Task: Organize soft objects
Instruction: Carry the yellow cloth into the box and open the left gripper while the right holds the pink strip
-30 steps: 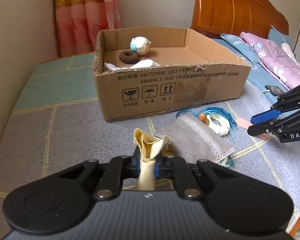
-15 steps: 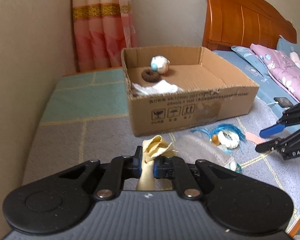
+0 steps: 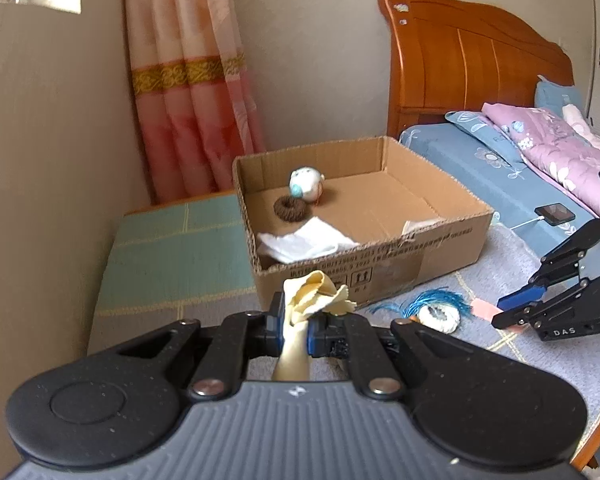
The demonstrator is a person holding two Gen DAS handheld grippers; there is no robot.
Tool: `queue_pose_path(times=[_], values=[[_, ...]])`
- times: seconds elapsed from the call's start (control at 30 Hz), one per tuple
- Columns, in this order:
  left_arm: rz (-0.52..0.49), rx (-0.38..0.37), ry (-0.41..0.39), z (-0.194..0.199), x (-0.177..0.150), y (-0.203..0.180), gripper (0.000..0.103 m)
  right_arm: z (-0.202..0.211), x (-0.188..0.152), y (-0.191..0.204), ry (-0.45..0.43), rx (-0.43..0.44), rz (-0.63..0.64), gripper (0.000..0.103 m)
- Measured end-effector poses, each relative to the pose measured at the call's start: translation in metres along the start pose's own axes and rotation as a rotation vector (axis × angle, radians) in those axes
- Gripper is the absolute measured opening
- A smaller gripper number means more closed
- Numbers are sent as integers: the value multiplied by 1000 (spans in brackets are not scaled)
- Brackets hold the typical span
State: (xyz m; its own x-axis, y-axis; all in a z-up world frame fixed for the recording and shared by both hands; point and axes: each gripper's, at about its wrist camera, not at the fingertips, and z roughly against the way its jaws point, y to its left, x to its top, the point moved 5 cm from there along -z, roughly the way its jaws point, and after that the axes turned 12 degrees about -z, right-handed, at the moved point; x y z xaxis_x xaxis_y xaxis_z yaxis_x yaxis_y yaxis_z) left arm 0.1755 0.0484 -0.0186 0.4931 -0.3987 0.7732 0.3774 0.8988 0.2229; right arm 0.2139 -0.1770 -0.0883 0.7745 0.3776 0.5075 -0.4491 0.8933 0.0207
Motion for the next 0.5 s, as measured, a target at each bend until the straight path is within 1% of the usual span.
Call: queue_pose_path(times=[0.07,0.17,0.27,0.33,0.37,0.4,0.5], values=[[-14,0,-6,3,3,-1,8,1,0,0,-4,-2,1,19],[-32,-6,-8,7,8,-4,8,7,0,-1,-13,6,-8,13],[-52,-15,-19,10,12,-8,8,15,1,0,-22,8,0,13],[-56,-18,-28,11,14,-10,8,17,1,0,-30,-9,11,15],[-56,-21,-29,11,14,-12,8,18,1,-1,-33,-13,8,21],[-56,-24,-29,11,14,-13,8,17,1,-2,-31,-7,3,24],[-57,-30,-32,13,14,-16,8,9,0,-6,-14,5,-29,24]])
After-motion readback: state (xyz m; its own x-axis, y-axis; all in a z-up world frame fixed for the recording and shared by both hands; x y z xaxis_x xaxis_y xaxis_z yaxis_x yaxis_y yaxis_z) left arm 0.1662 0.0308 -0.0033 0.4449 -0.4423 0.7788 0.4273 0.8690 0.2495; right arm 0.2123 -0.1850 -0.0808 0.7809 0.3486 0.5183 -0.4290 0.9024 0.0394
